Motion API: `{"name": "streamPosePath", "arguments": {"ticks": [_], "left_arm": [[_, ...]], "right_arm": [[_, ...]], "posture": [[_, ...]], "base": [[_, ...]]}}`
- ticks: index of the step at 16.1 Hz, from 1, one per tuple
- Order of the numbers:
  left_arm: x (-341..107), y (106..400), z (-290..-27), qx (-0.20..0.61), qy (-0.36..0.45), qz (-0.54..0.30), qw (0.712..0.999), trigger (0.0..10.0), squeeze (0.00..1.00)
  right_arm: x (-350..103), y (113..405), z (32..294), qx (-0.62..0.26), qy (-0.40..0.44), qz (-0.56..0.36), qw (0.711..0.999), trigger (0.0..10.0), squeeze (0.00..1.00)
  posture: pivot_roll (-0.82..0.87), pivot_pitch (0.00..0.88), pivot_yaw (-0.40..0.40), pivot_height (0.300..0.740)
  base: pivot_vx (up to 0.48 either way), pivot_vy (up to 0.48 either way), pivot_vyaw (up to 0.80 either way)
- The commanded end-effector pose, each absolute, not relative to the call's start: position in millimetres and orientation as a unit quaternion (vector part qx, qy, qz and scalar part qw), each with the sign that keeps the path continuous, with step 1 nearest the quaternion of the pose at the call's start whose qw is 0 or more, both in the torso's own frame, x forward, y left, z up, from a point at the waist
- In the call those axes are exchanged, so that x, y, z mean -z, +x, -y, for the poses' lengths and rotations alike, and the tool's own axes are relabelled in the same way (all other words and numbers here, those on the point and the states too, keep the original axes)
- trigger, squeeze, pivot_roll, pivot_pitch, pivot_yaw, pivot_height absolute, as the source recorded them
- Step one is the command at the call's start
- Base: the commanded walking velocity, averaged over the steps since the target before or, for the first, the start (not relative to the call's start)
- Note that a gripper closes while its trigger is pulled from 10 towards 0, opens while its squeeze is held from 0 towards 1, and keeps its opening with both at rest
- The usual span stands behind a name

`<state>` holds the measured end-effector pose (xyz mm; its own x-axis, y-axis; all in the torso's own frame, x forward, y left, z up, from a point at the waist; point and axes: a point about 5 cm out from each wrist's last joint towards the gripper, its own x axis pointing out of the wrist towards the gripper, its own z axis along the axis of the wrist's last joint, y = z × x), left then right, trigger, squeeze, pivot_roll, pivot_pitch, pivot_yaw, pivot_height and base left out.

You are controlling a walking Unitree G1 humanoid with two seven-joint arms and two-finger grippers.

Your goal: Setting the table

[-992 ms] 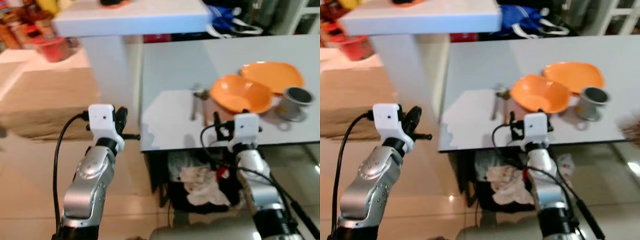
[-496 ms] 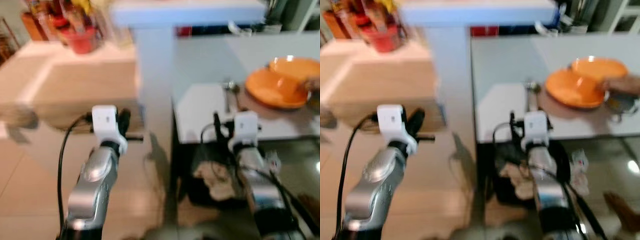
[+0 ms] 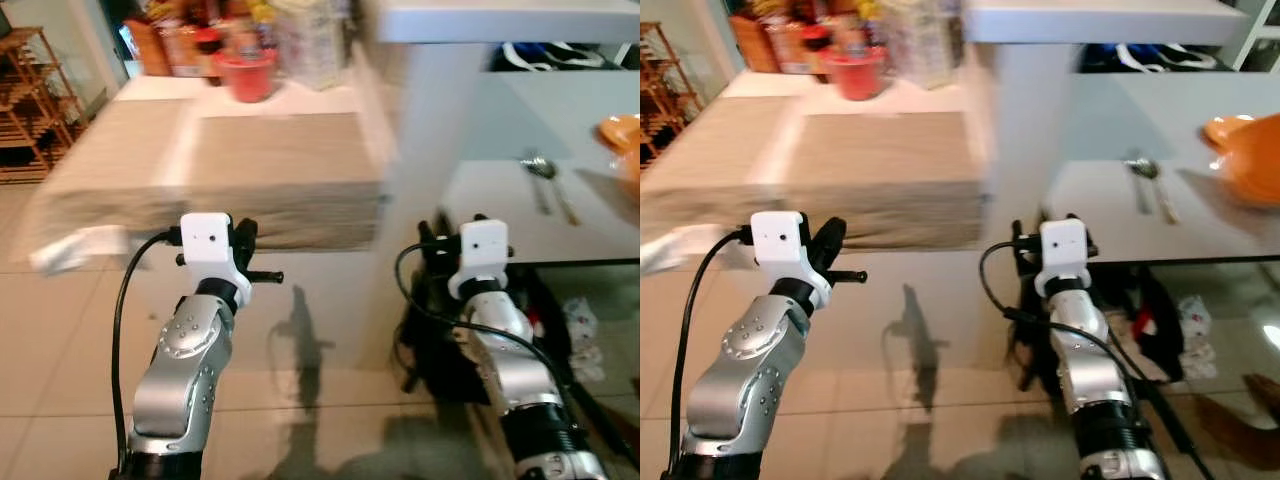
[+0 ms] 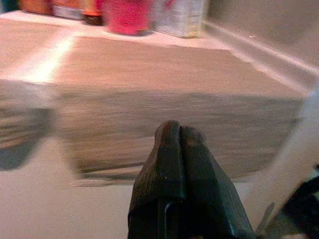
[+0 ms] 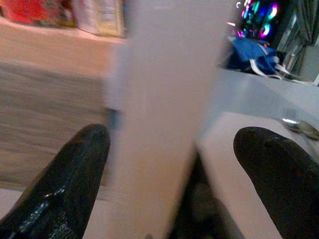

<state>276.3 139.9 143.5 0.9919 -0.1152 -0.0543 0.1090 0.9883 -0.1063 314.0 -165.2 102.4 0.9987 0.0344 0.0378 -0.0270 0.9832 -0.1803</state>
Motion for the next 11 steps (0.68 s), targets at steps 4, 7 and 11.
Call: {"name": "streamPosePath", "arguments": {"ticks": [4,7,11], "left_arm": [[-143.3,280.3,-143.6,0.047,-0.052,-0.033,0.997,10.0,0.00],[-146.3,286.4,-140.3,0.053,-0.057,-0.028,0.997,10.0,0.00],[-147.2,287.5,-138.9,0.057,-0.061,-0.026,0.996,10.0,0.00]], "right_arm": [[-111.8,324.7,152.5,-0.035,-0.075,0.032,0.996,10.0,0.00],[-115.2,328.9,154.9,-0.033,-0.076,0.035,0.996,10.0,0.00],[-113.2,329.6,151.9,-0.039,-0.072,0.032,0.996,10.0,0.00]], "posture": [[-0.05,0.000,0.033,0.736],[-0.07,0.000,0.032,0.736],[-0.07,0.000,0.034,0.736]], "base": [[0.000,0.474,0.00],[0.000,0.476,0.00],[0.000,0.475,0.00]]}}
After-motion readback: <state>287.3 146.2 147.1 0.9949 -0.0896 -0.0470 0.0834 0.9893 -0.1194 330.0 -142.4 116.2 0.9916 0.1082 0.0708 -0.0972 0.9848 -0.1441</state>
